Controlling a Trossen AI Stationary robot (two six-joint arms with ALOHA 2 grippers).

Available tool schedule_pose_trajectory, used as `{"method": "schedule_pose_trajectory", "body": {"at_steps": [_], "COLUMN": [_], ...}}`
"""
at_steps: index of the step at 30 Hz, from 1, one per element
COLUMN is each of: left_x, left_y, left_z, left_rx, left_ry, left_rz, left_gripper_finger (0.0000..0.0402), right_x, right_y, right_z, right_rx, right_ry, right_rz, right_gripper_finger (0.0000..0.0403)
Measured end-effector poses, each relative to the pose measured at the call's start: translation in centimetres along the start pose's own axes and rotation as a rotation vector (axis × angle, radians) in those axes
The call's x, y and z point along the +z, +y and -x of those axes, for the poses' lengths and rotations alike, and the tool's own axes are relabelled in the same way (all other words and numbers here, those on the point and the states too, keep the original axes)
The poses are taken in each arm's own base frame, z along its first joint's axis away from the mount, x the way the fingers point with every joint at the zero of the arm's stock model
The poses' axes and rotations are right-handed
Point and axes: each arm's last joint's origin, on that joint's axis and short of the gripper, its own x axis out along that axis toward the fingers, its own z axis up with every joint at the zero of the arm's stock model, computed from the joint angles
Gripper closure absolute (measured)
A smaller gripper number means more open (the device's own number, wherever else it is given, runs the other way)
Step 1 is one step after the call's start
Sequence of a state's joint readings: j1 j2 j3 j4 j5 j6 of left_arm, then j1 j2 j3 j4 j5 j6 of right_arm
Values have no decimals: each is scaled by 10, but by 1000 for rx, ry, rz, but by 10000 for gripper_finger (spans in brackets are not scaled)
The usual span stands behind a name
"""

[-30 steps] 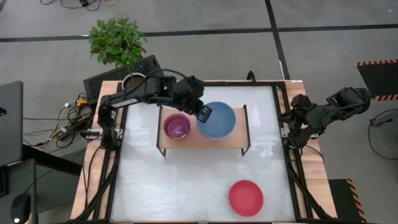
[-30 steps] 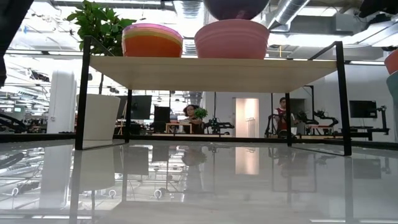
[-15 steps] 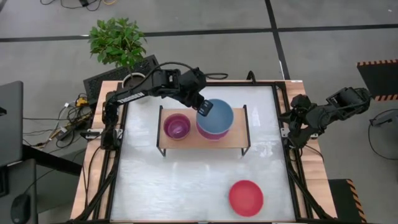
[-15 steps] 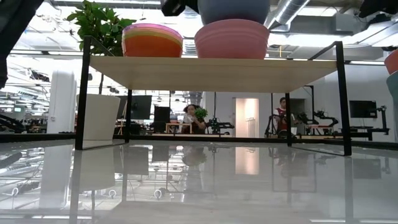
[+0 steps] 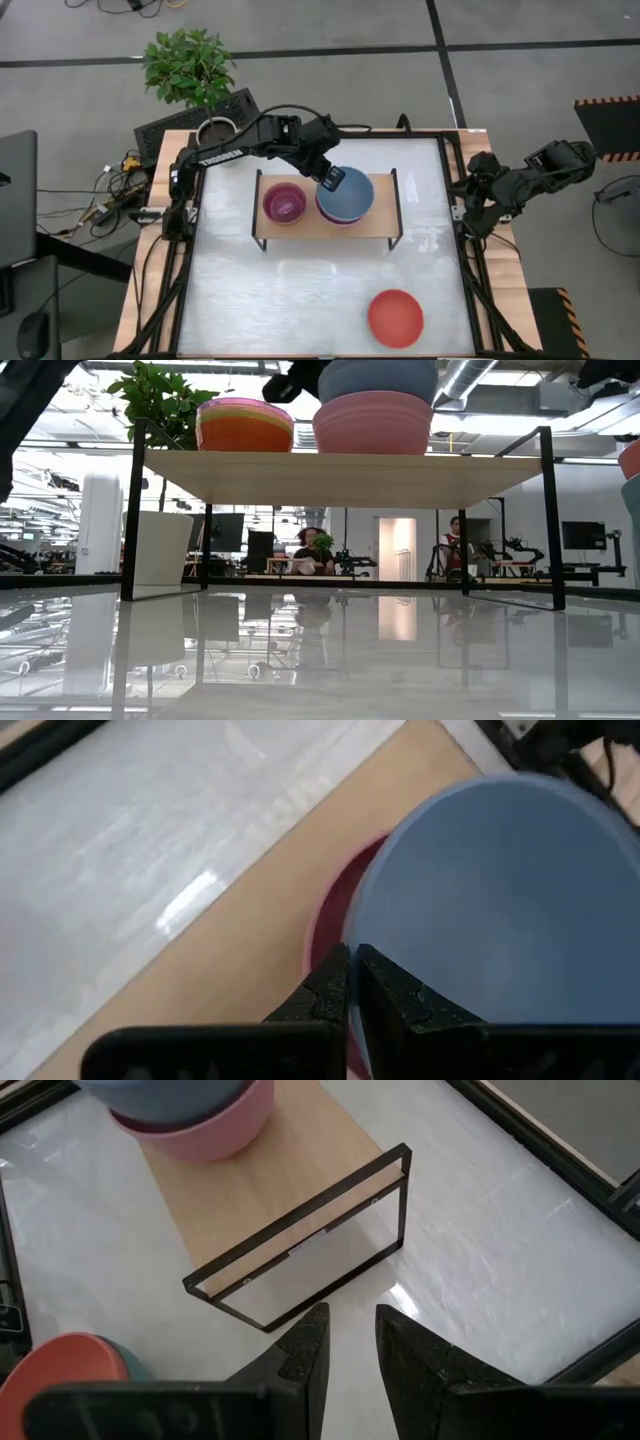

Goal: Place and stack bowls onto a shelf
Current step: Stack the large blue bowl on top of the pink bowl on the shelf

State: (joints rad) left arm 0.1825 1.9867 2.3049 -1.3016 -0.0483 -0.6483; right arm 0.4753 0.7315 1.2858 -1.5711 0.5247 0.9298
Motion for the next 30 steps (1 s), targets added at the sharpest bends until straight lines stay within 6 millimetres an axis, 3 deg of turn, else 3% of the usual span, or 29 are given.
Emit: {"method": "schedule_pose_trajectory", "body": {"at_steps": [9,21,30], "left_x": [1,1,3], "left_y": [-1,0,-5], "left_z": [1,1,20], "left_rx": [-11,-8,-120], "left_ry": [-7,-3,-8], "left_rz": [16,15,-51], "left_gripper_finger": [393,314,323], "right_x": [0,0,0], "right_y": [0,0,0], "right_z": [0,0,0], "right_rx": [0,0,0], "right_ry": [0,0,1], "right_rz": [23,23,22], "right_gripper_finger": [290,290,290]}}
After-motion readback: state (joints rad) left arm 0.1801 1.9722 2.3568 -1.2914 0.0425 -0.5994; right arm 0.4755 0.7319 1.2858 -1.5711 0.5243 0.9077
